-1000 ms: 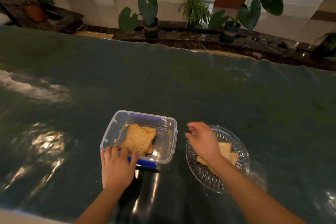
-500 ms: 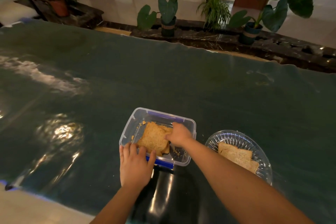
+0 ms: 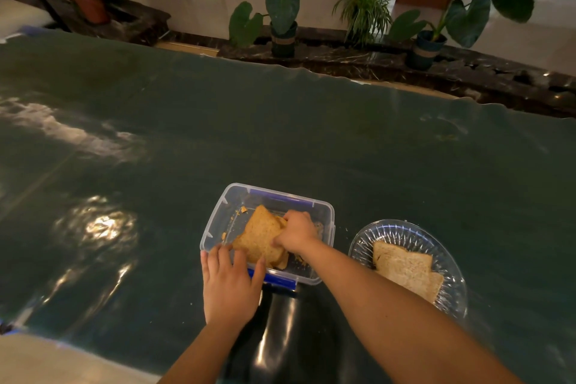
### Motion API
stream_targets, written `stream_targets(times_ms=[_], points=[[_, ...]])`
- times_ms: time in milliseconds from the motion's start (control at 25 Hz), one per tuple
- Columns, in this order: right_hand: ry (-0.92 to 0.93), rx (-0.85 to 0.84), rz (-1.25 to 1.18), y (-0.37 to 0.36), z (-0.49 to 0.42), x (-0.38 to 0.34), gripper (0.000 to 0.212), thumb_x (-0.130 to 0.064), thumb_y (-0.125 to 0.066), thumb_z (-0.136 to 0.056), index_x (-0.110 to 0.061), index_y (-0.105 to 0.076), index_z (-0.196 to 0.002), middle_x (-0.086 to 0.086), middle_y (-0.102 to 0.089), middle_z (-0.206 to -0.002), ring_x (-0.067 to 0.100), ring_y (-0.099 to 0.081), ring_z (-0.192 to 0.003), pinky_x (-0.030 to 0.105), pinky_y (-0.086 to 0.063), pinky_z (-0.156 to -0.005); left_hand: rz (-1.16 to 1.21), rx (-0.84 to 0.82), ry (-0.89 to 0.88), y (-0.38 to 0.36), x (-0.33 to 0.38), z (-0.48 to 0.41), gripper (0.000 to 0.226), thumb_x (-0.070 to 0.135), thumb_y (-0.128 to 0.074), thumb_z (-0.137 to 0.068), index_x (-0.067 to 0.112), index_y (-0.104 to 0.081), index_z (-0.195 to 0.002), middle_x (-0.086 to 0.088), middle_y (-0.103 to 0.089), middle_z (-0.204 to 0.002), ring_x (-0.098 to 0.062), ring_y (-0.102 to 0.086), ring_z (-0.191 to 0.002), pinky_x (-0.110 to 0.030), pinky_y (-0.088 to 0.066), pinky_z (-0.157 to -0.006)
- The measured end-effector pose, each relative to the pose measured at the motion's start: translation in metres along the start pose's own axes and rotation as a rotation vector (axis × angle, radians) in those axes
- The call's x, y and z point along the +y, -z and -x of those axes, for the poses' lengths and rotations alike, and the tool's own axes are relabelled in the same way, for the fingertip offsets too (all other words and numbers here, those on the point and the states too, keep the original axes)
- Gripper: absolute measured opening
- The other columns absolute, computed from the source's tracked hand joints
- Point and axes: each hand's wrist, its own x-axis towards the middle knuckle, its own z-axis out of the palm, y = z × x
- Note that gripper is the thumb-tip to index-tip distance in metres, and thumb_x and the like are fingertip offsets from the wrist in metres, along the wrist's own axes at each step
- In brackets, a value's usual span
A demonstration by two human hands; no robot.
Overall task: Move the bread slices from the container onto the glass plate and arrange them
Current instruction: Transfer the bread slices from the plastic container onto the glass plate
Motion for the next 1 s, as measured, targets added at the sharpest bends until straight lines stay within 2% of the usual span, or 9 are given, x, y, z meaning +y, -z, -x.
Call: stream_targets(times_ms=[160,320,520,600,720,760,880,1000], points=[[0.078,0.046,-0.142,0.009,0.012,0.003,0.043,-0.022,-0.083,-0.064,-0.027,-0.055,-0.097,-0.005,-0.062,-0.099,0.02,-0.063,-0.096,0.038,-0.054,-0.079,0.057,0.017,0.016,0.004,0.002,0.001,0.075,0.062,-0.026,-0.089,0.009,-0.04,-0.139,-0.016,-0.044,-0.144,-0.031,-0.036,-0.138,-0.049,-0.012,-0.122],[0.128,0.155,-0.341,0.043,0.034,0.011,0.04,-0.02,-0.081,-0.065,-0.036,-0.054,-0.09,-0.015,-0.06,-0.09,0.011,-0.063,-0.09,0.029,-0.052,-0.069,0.091,0.007,0.015,0.01,0.002,0.001,0.082,0.064,-0.023,-0.086,0.009,-0.03,-0.146,-0.014,-0.039,-0.15,-0.029,-0.031,-0.142,-0.047,-0.01,-0.122],[0.169,0.267,-0.629,0.11,0.072,0.032,0.039,-0.012,-0.082,-0.061,-0.03,-0.062,-0.088,-0.007,-0.067,-0.094,0.014,-0.066,-0.087,0.044,-0.06,-0.075,0.081,-0.011,0.025,0.011,0.004,0.0,0.078,0.063,-0.028,-0.09,0.009,-0.033,-0.145,-0.015,-0.041,-0.148,-0.03,-0.032,-0.141,-0.048,-0.011,-0.122],[0.172,0.311,-0.695,0.135,0.089,0.051,0.037,-0.01,-0.082,-0.061,-0.029,-0.064,-0.087,-0.004,-0.069,-0.094,0.017,-0.069,-0.087,0.044,-0.061,-0.072,0.077,-0.023,0.029,0.01,0.003,-0.001,0.074,0.061,-0.034,-0.092,0.009,-0.034,-0.144,-0.016,-0.042,-0.148,-0.031,-0.032,-0.141,-0.049,-0.012,-0.122],[0.146,0.362,-0.753,0.165,0.112,0.094,0.037,-0.008,-0.083,-0.063,-0.028,-0.067,-0.09,0.0,-0.071,-0.096,0.018,-0.072,-0.083,0.038,-0.062,-0.061,0.073,-0.032,0.032,0.007,0.003,-0.001,0.073,0.061,-0.032,-0.089,0.01,-0.036,-0.142,-0.017,-0.044,-0.145,-0.033,-0.032,-0.14,-0.051,-0.013,-0.121],[0.121,0.363,-0.763,0.171,0.117,0.11,0.037,-0.007,-0.083,-0.065,-0.027,-0.067,-0.092,0.002,-0.071,-0.097,0.019,-0.072,-0.082,0.038,-0.062,-0.06,0.068,-0.032,0.032,0.005,0.002,-0.001,0.074,0.062,-0.03,-0.089,0.011,-0.037,-0.142,-0.017,-0.044,-0.145,-0.033,-0.033,-0.14,-0.051,-0.013,-0.121],[0.004,0.301,-0.774,0.176,0.127,0.163,0.036,-0.004,-0.082,-0.068,-0.018,-0.066,-0.097,0.011,-0.07,-0.101,0.028,-0.073,-0.084,0.047,-0.063,-0.068,0.048,-0.039,0.037,0.002,0.001,0.0,0.072,0.062,-0.029,-0.089,0.012,-0.037,-0.141,-0.018,-0.046,-0.143,-0.035,-0.034,-0.138,-0.052,-0.014,-0.121],[-0.107,0.185,-0.761,0.167,0.13,0.208,0.037,-0.003,-0.082,-0.068,-0.015,-0.066,-0.1,0.014,-0.07,-0.104,0.031,-0.073,-0.086,0.046,-0.062,-0.074,0.038,-0.044,0.042,0.002,0.002,-0.001,0.071,0.06,-0.032,-0.09,0.01,-0.041,-0.139,-0.019,-0.047,-0.142,-0.036,-0.035,-0.138,-0.053,-0.015,-0.12]])
